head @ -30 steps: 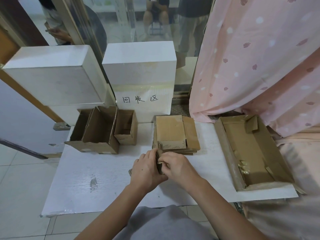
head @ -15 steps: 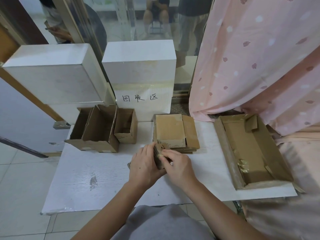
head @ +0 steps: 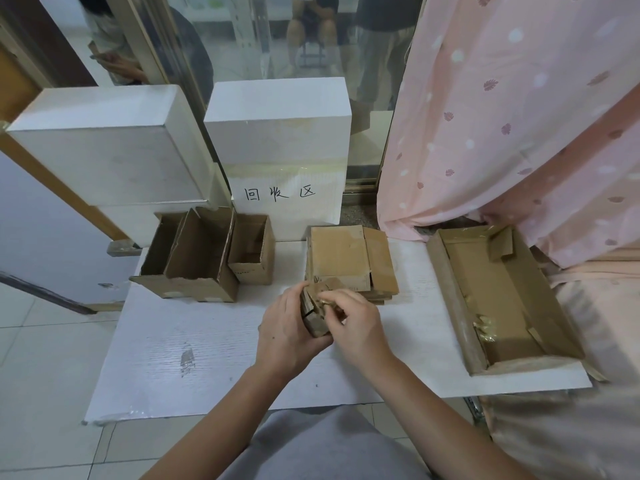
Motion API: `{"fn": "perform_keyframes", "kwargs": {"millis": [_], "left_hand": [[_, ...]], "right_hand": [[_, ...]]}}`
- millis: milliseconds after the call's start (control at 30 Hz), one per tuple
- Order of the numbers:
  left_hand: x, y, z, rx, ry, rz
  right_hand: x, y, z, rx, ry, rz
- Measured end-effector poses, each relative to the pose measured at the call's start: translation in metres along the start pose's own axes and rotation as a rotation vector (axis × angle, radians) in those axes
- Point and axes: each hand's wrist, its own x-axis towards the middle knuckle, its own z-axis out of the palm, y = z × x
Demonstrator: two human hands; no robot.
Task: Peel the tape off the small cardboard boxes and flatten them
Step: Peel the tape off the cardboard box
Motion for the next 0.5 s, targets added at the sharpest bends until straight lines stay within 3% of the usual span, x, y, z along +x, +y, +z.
{"fn": "perform_keyframes", "kwargs": {"millis": [200,500], "left_hand": [[-0.003,-0.003,0.0,0.021,-0.019,-0.034],[-0.003,0.005,0.016,0.035,-0.167,-0.029]], "right_hand": [[0.0,0.001,-0.007,0.149,-0.174,0.189],[-0.01,0.01,-0.018,0.157,0.001,0.345]]}}
